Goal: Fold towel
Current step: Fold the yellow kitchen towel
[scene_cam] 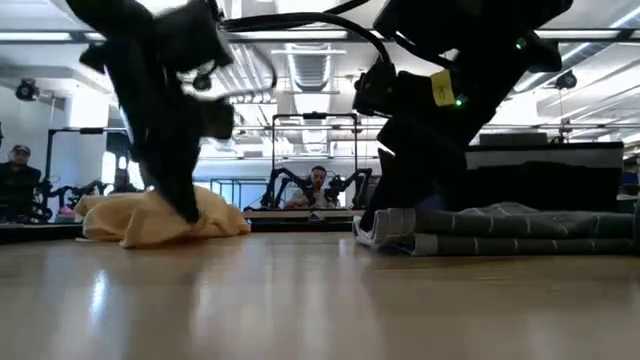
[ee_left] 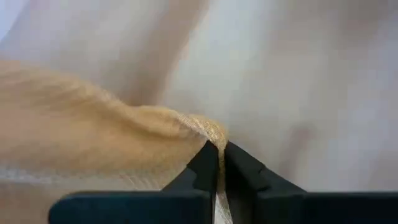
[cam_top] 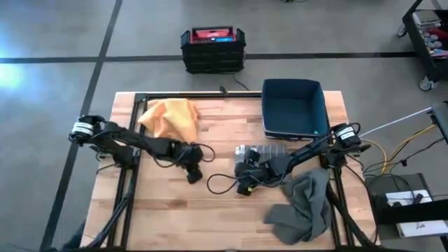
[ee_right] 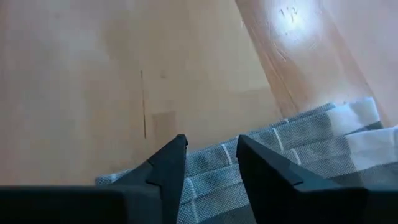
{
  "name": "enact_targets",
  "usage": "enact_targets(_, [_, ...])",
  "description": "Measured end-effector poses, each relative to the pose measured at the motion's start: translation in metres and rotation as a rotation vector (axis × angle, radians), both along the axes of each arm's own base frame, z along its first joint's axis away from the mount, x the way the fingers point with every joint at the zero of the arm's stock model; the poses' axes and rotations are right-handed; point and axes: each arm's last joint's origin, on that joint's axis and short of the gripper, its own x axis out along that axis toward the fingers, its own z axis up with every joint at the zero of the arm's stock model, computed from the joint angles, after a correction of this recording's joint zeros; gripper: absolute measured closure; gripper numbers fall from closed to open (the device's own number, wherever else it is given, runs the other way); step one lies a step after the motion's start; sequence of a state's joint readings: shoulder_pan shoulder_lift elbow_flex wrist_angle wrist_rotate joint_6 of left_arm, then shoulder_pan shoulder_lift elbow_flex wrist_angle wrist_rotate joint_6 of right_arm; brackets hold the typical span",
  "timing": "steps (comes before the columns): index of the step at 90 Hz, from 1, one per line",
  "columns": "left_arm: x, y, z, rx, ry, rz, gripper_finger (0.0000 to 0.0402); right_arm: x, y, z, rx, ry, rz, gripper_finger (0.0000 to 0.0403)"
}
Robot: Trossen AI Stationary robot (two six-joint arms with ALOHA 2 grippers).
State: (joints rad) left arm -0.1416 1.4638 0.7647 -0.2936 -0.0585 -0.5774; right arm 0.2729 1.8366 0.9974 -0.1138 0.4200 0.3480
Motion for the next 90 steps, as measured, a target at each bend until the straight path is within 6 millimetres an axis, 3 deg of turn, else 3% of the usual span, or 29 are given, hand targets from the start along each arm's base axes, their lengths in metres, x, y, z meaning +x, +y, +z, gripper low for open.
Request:
enact_targets(17, [0.022,-0.043,0.028,-0.008,-0.249,-0.177,0.0380,0.001,0.000,0.004,-0.006,-0.013,0.015,0.0292])
enact_targets(33, [0.031,-0.048,0.044,0.006,-0.292,-0.199,0.0332,0.004,0.001,0.006,-0.019,-0.038,0.043,0.0290])
enact_targets(52, [0.029,-0.050,0.064,-0.037,-0.174,-0.255,0.0227,0.005,0.003,0.007,-0.047,-0.045,0.104,0.0236])
enact_targets(69, [0.001,-0.051,0.071,0.096,0.045,-0.161,0.0176,0.018,0.009,0.022,-0.040,-0.106,0.235,0.0186])
enact_targets(78, [-0.019,-0.052,0.067,0.190,0.099,-0.074,0.0171,0.030,0.011,0.034,-0.087,-0.152,0.303,0.0172])
enact_targets(90, [-0.045,-0.051,0.055,0.146,0.100,0.020,0.0181,0.049,0.014,0.034,-0.094,-0.164,0.389,0.0171])
